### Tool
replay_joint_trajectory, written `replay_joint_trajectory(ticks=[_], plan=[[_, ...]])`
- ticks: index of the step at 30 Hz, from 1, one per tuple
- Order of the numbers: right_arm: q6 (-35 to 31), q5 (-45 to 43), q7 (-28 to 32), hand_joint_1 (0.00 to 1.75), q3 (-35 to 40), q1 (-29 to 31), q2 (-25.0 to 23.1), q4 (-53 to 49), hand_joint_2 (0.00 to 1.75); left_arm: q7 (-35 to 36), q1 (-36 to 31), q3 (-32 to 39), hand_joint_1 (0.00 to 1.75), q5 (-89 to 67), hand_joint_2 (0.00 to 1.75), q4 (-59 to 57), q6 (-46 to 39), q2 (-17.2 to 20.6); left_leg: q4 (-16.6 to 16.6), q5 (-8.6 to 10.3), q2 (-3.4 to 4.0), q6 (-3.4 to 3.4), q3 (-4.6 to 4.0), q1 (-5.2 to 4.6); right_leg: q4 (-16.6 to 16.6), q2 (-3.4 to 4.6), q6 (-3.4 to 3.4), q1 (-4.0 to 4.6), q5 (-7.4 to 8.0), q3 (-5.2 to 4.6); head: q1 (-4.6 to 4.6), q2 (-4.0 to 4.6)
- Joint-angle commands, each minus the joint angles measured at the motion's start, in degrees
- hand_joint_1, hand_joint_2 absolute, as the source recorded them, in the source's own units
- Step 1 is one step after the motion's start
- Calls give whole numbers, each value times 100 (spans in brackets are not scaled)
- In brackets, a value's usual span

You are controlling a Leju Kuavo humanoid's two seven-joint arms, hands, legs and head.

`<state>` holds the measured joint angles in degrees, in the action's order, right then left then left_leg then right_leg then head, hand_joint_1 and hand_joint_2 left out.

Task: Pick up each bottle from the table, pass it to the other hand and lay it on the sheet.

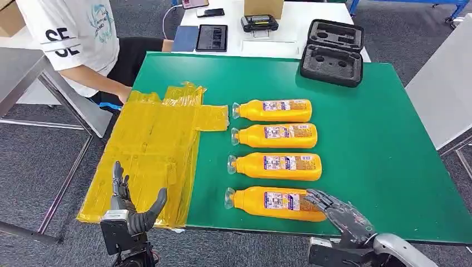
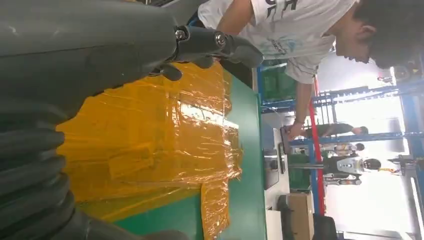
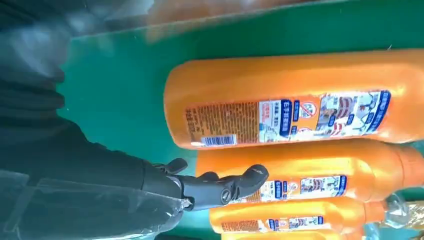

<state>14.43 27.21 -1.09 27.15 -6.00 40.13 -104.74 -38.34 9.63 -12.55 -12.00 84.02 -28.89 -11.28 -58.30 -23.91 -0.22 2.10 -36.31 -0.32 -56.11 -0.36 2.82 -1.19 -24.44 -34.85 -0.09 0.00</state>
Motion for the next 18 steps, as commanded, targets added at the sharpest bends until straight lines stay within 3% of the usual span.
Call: replay_joint_trajectory(ticks=[1, 5, 9, 10, 12, 18], plan=[[-33, 166, -29, 0, 149, 264, -523, 620, 175, 28, -96, -109, 0, 41, 175, -232, -5, 133, 10, -8, 5, -12, 31, 9, 15, 6, -13, 9, -4, 32, 0, 0], [50, 114, 60, 0, 241, 760, -570, 1083, 175, 41, -86, -110, 0, 40, 175, -214, -11, 123, 9, -7, 18, -9, 26, 8, 14, 19, -11, 8, 2, 24, -2, 0], [277, -169, 218, 0, 625, 1674, -635, 1802, 175, 50, -96, -87, 0, 53, 175, -217, -47, 116, 7, -7, 32, -9, 24, 8, 14, 32, -10, 8, 7, 20, 0, 0], [280, -174, 227, 0, 681, 1768, -678, 1890, 175, 49, -102, -75, 0, 59, 175, -215, -60, 115, 9, -18, 48, -18, 59, 14, 20, 49, -20, 14, 2, 51, 0, 0], [307, -185, 227, 0, 768, 1863, -734, 2003, 175, 50, -112, -68, 0, 68, 175, -220, -61, 119, 7, 0, 23, -6, 13, 6, 11, 23, -7, 6, 9, 11, 2, 0], [290, -213, 237, 0, 949, 1888, -715, 2111, 175, 43, -109, -91, 0, 74, 175, -256, -73, 113, 12, -7, 17, -10, 47, 10, 16, 17, -16, 11, -5, 47, -2, 0]])
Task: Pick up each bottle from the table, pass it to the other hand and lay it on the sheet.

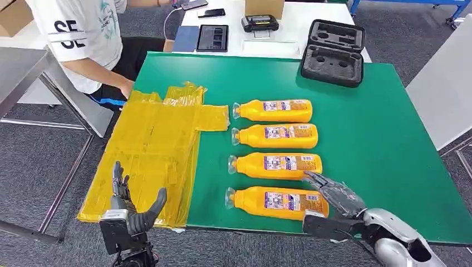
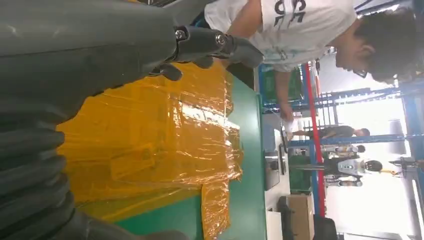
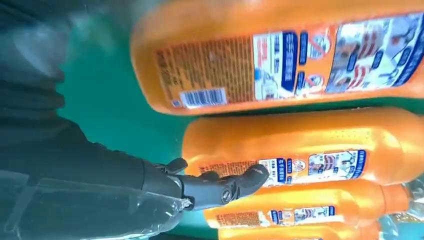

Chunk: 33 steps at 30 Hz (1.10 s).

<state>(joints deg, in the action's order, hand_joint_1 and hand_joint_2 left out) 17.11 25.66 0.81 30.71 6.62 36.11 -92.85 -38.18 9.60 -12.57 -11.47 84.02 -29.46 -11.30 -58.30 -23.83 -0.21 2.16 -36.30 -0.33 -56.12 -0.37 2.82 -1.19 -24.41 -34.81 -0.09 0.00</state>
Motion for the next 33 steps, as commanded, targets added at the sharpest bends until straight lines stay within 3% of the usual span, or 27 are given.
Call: replay_joint_trajectory(ticks=[1, 4, 5, 11, 19, 27, 31, 32, 33], plan=[[20, -57, 48, 0, 606, 654, -325, 954, 175, 25, -106, -92, 0, 23, 175, -257, -19, 117, 10, -10, 17, -11, 30, 7, 13, 17, -12, 7, -3, 27, 2, 0], [20, -57, 48, 0, 606, 654, -325, 954, 175, 25, -106, -92, 0, 23, 175, -257, -19, 117, 8, -11, 14, -11, 25, 6, 10, 14, -10, 6, -3, 23, 0, 0], [20, -57, 48, 0, 606, 654, -325, 954, 175, 25, -106, -92, 0, 23, 175, -257, -19, 117, 8, -29, 24, -21, 67, 14, 14, 25, -22, 14, -17, 63, 0, 0], [20, -57, 48, 0, 606, 654, -325, 954, 175, 25, -106, -92, 0, 23, 175, -257, -19, 117, 6, -9, 10, -10, 18, 6, 9, 11, -10, 6, -2, 18, 0, 0], [149, -208, 21, 0, 1107, 1366, -732, 1803, 175, 49, -165, -57, 0, 28, 175, -150, -53, 82, 8, -13, 25, -13, 30, 8, 12, 27, -13, 8, 0, 26, 0, 0], [106, -313, 47, 0, 1320, 1358, -675, 1744, 175, 48, -175, -88, 0, 36, 175, -186, -84, 93, 5, -24, 18, -20, 54, 14, 10, 19, -21, 14, -14, 52, 0, 0], [144, -355, 10, 0, 1364, 1479, -779, 1938, 175, 60, -224, -79, 0, 33, 175, -235, -94, 64, 5, -10, 11, -10, 21, 7, 8, 12, -10, 7, -3, 20, -2, 0], [165, -369, 21, 0, 1399, 1511, -783, 1977, 175, 61, -236, -86, 0, 31, 175, -245, -97, 64, 4, -26, 19, -20, 60, 15, 12, 21, -22, 15, -15, 59, 0, 0], [202, -389, 40, 0, 1447, 1532, -740, 1960, 175, 60, -240, -101, 0, 30, 175, -243, -104, 74, 6, -13, 17, -14, 34, 8, 10, 17, -14, 8, -4, 31, 0, 0]])
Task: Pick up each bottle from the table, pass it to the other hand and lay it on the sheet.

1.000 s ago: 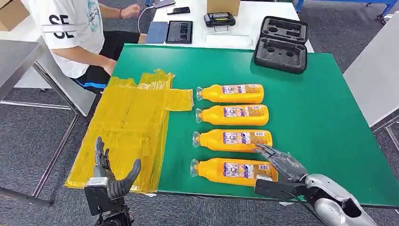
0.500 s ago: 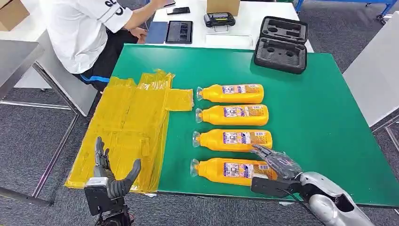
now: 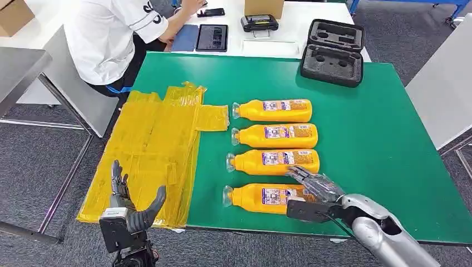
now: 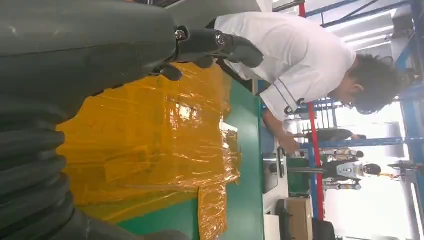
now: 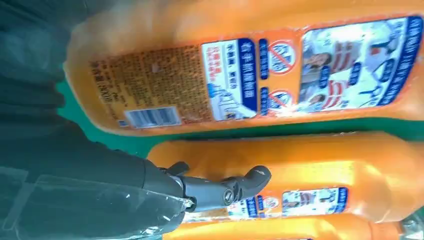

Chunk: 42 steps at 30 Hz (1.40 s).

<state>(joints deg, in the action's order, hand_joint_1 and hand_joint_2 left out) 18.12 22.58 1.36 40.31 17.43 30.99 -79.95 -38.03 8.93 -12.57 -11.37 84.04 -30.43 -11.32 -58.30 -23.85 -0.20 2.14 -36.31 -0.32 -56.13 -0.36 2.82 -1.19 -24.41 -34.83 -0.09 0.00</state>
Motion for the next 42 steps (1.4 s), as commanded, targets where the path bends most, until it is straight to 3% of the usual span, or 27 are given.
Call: replay_joint_trajectory(ticks=[1, 4, 8, 9, 10, 18, 19, 20, 27, 28, 30, 31, 32, 34, 36, 42], plan=[[117, -100, -8, 0, 502, 462, -212, 657, 175, 45, -177, -104, 0, 25, 175, -244, -9, 85, 5, -7, 13, -10, 25, 6, 9, 13, -11, 7, -1, 24, 0, 0], [119, -116, 1, 0, 557, 331, -153, 537, 175, 46, -192, -118, 0, 52, 175, -255, -22, 104, 5, -18, 15, -18, 52, 11, 11, 16, -20, 11, -11, 50, 0, 0], [85, -95, -57, 0, 525, 147, -146, 463, 175, 44, -216, -160, 0, 64, 175, -282, -2, 112, 7, -6, -3, -9, 24, 6, 10, -3, -10, 7, -6, 26, -2, 0], [83, -96, -53, 0, 522, 141, -133, 462, 175, 44, -217, -164, 0, 63, 175, -284, -2, 107, 10, -25, -1, -22, 70, 15, 16, 0, -24, 16, -23, 73, 2, 0], [86, -93, -68, 0, 523, 133, -115, 456, 175, 47, -222, -172, 0, 62, 175, -286, 3, 110, 6, -11, 1, -12, 34, 8, 10, 1, -13, 9, -10, 34, 0, 0], [119, -103, -94, 0, 523, 124, -34, 432, 175, 63, -223, -171, 0, 60, 175, -295, -1, 111, 5, -4, 1, -7, 17, 3, 8, 2, -7, 3, -3, 15, 0, 0], [119, -103, -94, 0, 523, 124, -34, 432, 175, 63, -223, -171, 0, 60, 175, -295, -1, 111, 6, -20, 6, -17, 56, 11, 13, 7, -19, 11, -15, 56, 0, 0], [119, -103, -94, 0, 523, 124, -34, 432, 175, 63, -223, -171, 0, 60, 175, -295, -1, 111, 6, -6, 0, -9, 24, 6, 9, 1, -10, 6, -4, 24, -2, 0], [273, -78, -153, 0, 584, 103, 22, 471, 175, 74, -222, -162, 0, 58, 175, -266, 9, 116, 6, -3, -2, -7, 17, 4, 8, -2, -8, 5, -3, 17, 0, 0], [278, -74, -158, 7, 590, 111, 9, 477, 175, 76, -223, -158, 0, 59, 175, -257, 11, 119, 7, -11, -3, -12, 37, 8, 11, -2, -14, 9, -10, 38, 0, 0], [339, -63, -208, 63, 622, 158, 68, 478, 175, 110, -219, -144, 0, 59, 175, -228, 49, 119, 7, -14, 2, -14, 42, 8, 11, 3, -15, 9, -11, 41, 0, 0], [364, -63, -224, 119, 631, 158, 120, 453, 175, 115, -221, -141, 0, 58, 175, -234, 61, 119, 7, -10, 5, -11, 33, 6, 10, 5, -12, 7, -7, 30, -2, 0], [365, -63, -224, 145, 624, 163, 138, 457, 175, 115, -223, -140, 0, 58, 175, -235, 62, 120, 5, -7, 1, -9, 23, 5, 8, 1, -10, 5, -5, 22, 0, 0], [375, -74, -223, 164, 614, 133, 204, 415, 175, 105, -234, -133, 0, 68, 175, -267, 68, 117, 5, -8, -5, -11, 30, 5, 8, -4, -12, 5, -9, 30, 0, 0], [392, -71, -217, 173, 627, 160, 229, 421, 175, 98, -249, -130, 0, 71, 175, -291, 62, 109, 5, -11, -1, -12, 35, 7, 8, -1, -13, 8, -10, 35, 0, 0], [364, -55, -207, 175, 609, 106, 210, 432, 175, 64, -251, -134, 0, 106, 175, -316, 70, 114, 6, -11, 2, -12, 38, 8, 11, 2, -14, 8, -9, 38, 0, 0]])
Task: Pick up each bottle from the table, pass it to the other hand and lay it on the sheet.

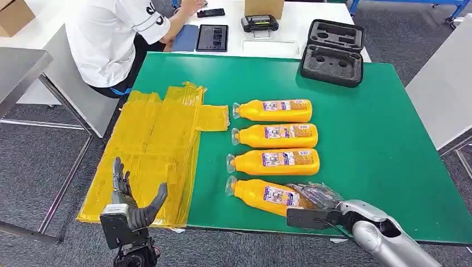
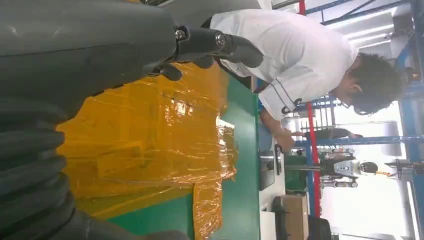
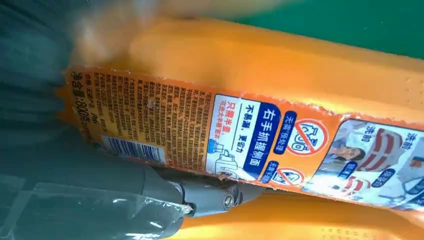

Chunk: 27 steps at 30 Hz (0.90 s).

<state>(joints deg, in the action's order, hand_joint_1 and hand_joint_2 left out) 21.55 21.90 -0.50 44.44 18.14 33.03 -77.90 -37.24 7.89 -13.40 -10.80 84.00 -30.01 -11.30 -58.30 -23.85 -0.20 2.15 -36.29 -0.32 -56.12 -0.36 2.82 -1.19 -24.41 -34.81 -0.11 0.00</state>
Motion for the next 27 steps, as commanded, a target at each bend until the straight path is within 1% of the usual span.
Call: replay_joint_trajectory(ticks=[1, 2, 3, 6, 7, 8, 9, 10, 12, 13, 14, 15, 17, 18, 20, 22, 23, 24, 25, 26, 27], plan=[[-16, 19, -15, 175, 172, 6, -6, 226, 175, -19, -146, -50, 0, 51, 175, -317, 28, 110, 8, -8, -4, -11, 33, 5, 10, -3, -13, 6, -9, 35, 2, 0], [-76, 36, 13, 175, 117, -32, -41, 220, 175, -30, -145, -50, 0, 56, 175, -323, 32, 108, 7, -4, -4, -8, 21, 4, 8, -3, -9, 5, -5, 23, 0, 0], [-203, 61, 110, 175, 1, -110, -139, 210, 175, -41, -140, -45, 0, 59, 175, -328, 38, 103, 7, -13, -1, -14, 40, 10, 11, 0, -16, 10, -12, 43, 2, 0], [-538, 95, 373, 175, -343, -383, -444, 135, 175, -61, -131, -27, 0, 82, 175, -353, 62, 98, 8, -3, -3, -8, 19, 6, 10, -2, -9, 6, -3, 21, 2, 0], [-630, 57, 412, 175, -420, -440, -491, 104, 175, -64, -128, -29, 0, 86, 175, -355, 69, 104, 13, -9, -4, -14, 40, 11, 17, -3, -15, 11, -9, 42, 2, 0], [-905, 0, 647, 175, -608, -592, -610, 31, 175, -78, -115, -42, 0, 106, 175, -362, 91, 118, 11, -4, -3, -10, 24, 8, 13, -2, -11, 9, -4, 26, 0, 0], [-948, -25, 694, 175, -707, -687, -686, -10, 175, -90, -105, -46, 0, 128, 175, -373, 99, 126, 8, -4, 0, -9, 19, 8, 11, 1, -9, 8, -2, 20, 0, 0], [-948, -25, 694, 175, -707, -687, -686, -10, 175, -90, -105, -46, 0, 128, 175, -373, 99, 126, 10, -12, 6, -15, 37, 13, 14, 7, -16, 13, -8, 38, 0, 0], [-948, -25, 694, 175, -707, -687, -686, -10, 175, -90, -105, -46, 0, 128, 175, -373, 99, 126, 8, -8, 6, -12, 18, 5, 7, 8, -10, 5, -2, 15, 2, 0], [-948, -25, 694, 175, -707, -687, -686, -10, 175, -90, -105, -46, 0, 128, 175, -373, 99, 126, 9, -14, 6, -17, 34, 8, 9, 8, -15, 9, -8, 31, 2, 0], [-1145, -102, 1020, 175, -951, -866, -822, -94, 175, -124, -108, -65, 0, 200, 175, -384, 165, 132, 9, -9, 1, -14, 24, 6, 8, 3, -12, 7, -6, 22, 4, 0], [-1210, -146, 1244, 175, -1183, -1042, -1020, -124, 175, -143, -103, -86, 0, 311, 175, -393, 259, 140, 8, -17, 2, -19, 42, 10, 10, 4, -18, 11, -12, 41, 2, 0], [-1439, -65, 1546, 175, -1381, -1172, -1305, -121, 175, -145, -59, -109, 0, 571, 175, -360, 479, 170, 10, -9, 0, -13, 26, 10, 12, 1, -13, 10, -7, 27, 0, 0], [-1464, -81, 1588, 175, -1420, -1151, -1440, -35, 175, -147, -45, -108, 0, 632, 175, -362, 528, 186, 12, -16, 4, -18, 44, 13, 15, 5, -18, 14, -12, 44, 0, 0], [-1467, -51, 1597, 175, -1410, -1088, -1513, 57, 175, -153, -35, -101, 0, 652, 175, -360, 533, 193, 11, -11, 16, -15, 26, 9, 10, 18, -13, 9, -4, 21, 2, 0], [-1467, -54, 1595, 175, -1423, -1076, -1504, 62, 175, -153, -39, -100, 0, 652, 175, -359, 532, 193, 10, -26, 20, -23, 57, 13, 10, 24, -22, 13, -16, 51, 2, 0], [-1583, -14, 1791, 175, -1527, -1061, -1634, 140, 175, -124, -46, -129, 0, 897, 175, -357, 803, 228, 7, -10, 7, -14, 22, 7, 7, 9, -12, 7, -6, 20, 2, 0], [-1667, -21, 2030, 175, -1717, -1088, -1901, 203, 175, -98, -77, -159, 0, 1193, 175, -378, 1196, 276, 10, -16, 6, -19, 42, 10, 11, 8, -17, 10, -12, 40, 2, 0], [-1706, 36, 2102, 175, -1785, -1082, -2050, 234, 175, -55, -98, -173, 0, 1513, 175, -384, 1605, 312, 10, -13, 11, -17, 34, 11, 12, 12, -16, 11, -7, 31, 0, 0], [-1873, 163, 2225, 175, -1930, -1083, -2295, 270, 175, -12, -139, -188, 0, 1694, 175, -401, 1993, 374, 11, -10, 13, -16, 29, 9, 12, 14, -15, 9, -4, 25, 2, 0], [-1818, 115, 2268, 175, -2014, -1068, -2436, 312, 175, 47, -165, -183, 0, 1958, 175, -400, 2424, 420, 15, -25, 21, -28, 71, 18, 18, 23, -28, 18, -15, 66, 0, 0]])
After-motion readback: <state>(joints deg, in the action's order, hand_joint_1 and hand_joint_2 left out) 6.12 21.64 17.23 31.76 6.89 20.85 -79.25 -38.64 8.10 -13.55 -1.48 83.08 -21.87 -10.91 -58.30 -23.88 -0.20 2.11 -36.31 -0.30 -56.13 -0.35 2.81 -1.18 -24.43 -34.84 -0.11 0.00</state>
